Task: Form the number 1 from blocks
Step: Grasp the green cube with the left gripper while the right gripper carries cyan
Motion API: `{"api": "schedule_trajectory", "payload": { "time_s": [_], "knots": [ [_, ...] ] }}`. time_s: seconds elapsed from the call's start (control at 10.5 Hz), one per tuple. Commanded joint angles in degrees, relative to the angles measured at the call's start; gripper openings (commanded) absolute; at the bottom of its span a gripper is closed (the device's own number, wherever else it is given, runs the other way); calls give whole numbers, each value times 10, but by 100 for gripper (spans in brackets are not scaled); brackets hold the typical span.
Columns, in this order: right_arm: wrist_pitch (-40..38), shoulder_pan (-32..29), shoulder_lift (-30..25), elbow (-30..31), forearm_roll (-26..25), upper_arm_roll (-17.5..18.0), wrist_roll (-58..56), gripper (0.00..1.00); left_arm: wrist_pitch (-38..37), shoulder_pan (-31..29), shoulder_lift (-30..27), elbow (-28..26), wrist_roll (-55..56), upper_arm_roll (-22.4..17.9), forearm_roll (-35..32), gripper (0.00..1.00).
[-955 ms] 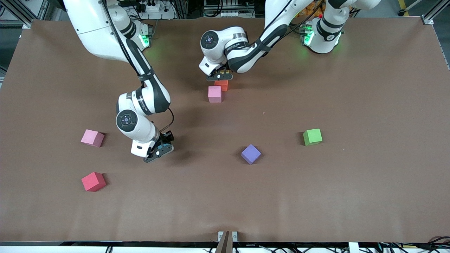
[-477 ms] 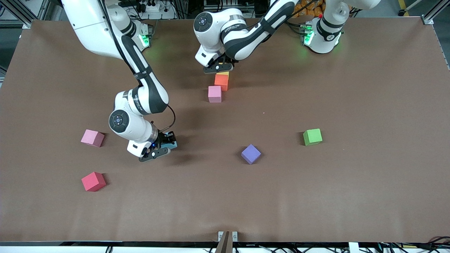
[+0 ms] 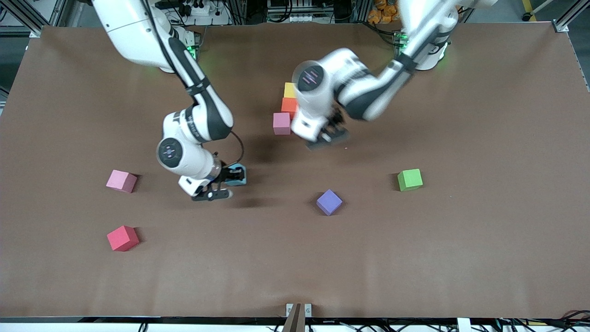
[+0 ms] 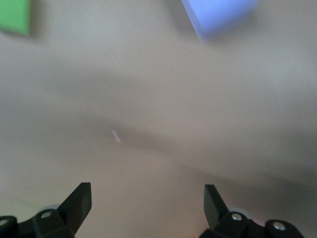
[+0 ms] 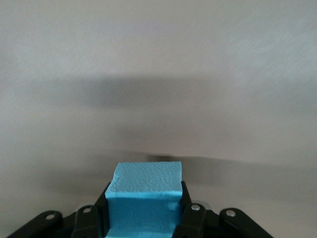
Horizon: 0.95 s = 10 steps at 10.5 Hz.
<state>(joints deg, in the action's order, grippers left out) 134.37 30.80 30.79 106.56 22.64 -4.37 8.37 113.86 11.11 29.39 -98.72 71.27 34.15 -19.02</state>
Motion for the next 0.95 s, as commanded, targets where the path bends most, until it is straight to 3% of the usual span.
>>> {"api": "schedule_trajectory", "payload": {
  "time_s": [0.0, 0.38, 0.86],
  "knots": [
    [4, 36, -20, 26, 14, -2, 23, 41, -11, -119, 3, 0, -90, 11, -21, 100],
    [4, 104, -19, 26, 14, -5, 146, 41, 47, -277, 5, -48, -220, 12, -44, 100],
    [4, 146, -10, 26, 14, -5, 218, 42, 144, -330, -2, -124, -263, 20, -37, 100]
  ]
}}
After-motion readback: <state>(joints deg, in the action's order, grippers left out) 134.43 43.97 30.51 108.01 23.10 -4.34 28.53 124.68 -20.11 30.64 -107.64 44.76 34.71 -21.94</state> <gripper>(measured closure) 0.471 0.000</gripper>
